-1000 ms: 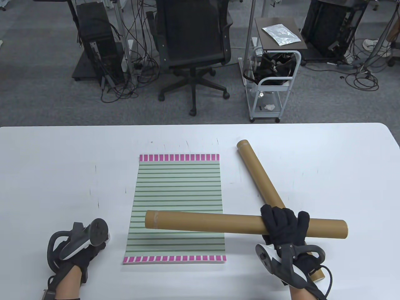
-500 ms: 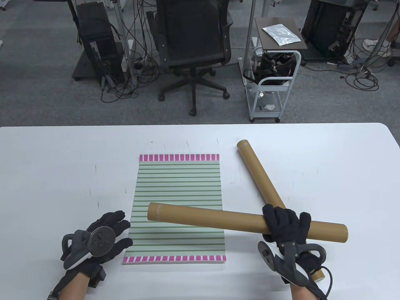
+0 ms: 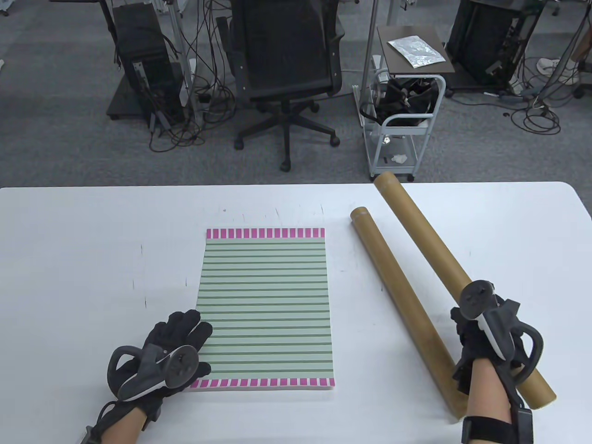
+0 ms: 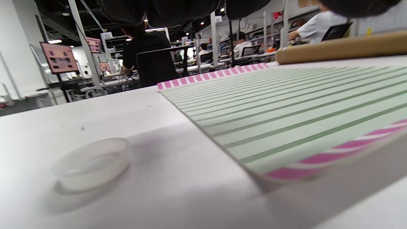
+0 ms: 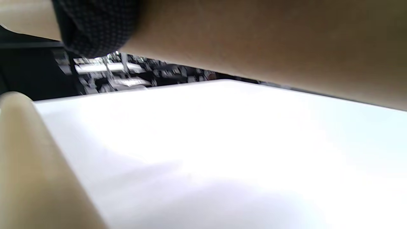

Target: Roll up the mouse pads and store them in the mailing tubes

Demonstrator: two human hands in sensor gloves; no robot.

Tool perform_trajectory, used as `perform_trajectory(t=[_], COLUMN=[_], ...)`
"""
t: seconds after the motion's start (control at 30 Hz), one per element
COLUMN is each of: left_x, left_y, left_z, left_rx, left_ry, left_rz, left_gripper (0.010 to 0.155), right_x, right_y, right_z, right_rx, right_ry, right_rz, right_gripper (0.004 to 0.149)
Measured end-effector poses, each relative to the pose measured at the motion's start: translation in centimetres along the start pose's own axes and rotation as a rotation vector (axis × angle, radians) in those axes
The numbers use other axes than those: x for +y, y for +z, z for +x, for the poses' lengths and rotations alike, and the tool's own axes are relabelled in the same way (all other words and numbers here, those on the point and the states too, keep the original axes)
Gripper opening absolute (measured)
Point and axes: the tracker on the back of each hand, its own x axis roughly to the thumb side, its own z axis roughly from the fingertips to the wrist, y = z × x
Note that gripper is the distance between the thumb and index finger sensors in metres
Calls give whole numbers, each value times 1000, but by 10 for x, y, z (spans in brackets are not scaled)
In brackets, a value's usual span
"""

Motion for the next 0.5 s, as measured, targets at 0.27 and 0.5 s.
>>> perform_trajectory(t=[0.27, 0.5], left_x=[-9, -9], left_y=[-5, -4], left_z=[-1, 2], left_rx=[24, 30], left_ry=[-48, -69], left_rz=[-54, -55], left_gripper=[79, 78], right_x=[37, 55], right_y=[-41, -67], right_z=[-16, -16], right_rx=[55, 20], right_ry=[83, -59], right_rz=[224, 416], right_gripper=[79, 80])
